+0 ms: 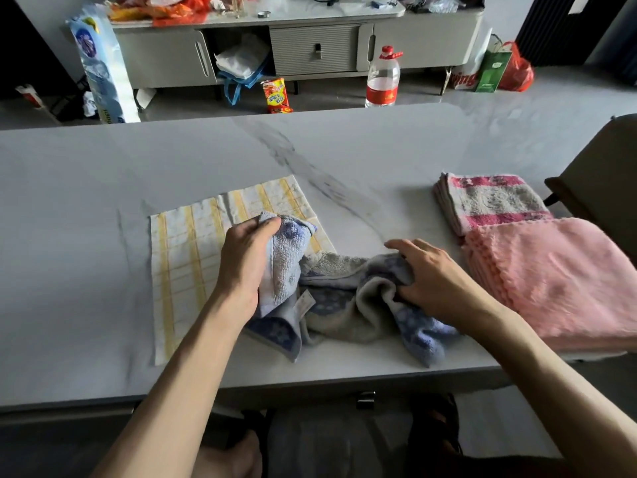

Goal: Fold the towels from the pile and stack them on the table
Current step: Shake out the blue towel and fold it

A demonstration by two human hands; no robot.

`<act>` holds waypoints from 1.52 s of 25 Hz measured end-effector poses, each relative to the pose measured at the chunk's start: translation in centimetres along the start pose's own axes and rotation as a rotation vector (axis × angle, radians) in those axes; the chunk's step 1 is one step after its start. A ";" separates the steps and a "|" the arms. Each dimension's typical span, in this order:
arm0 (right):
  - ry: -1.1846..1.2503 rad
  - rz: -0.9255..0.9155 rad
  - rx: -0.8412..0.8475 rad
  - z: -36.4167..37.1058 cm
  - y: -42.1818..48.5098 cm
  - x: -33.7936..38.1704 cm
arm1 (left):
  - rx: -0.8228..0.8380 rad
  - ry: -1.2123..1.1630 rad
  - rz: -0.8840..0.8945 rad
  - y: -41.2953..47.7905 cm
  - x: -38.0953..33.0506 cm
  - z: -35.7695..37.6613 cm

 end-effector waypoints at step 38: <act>-0.200 0.196 0.054 -2.9 -0.2 0.3 | 0.283 0.102 0.012 -1.7 0.4 1.6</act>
Point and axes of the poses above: each hand's wrist, its own y-axis towards the middle knuckle, its own z-axis out of the palm, x = y × z, the point moved 2 cm from there along y, towards the middle knuckle, and after that the axes turned 11 degrees about -y, right-handed, at the moved point
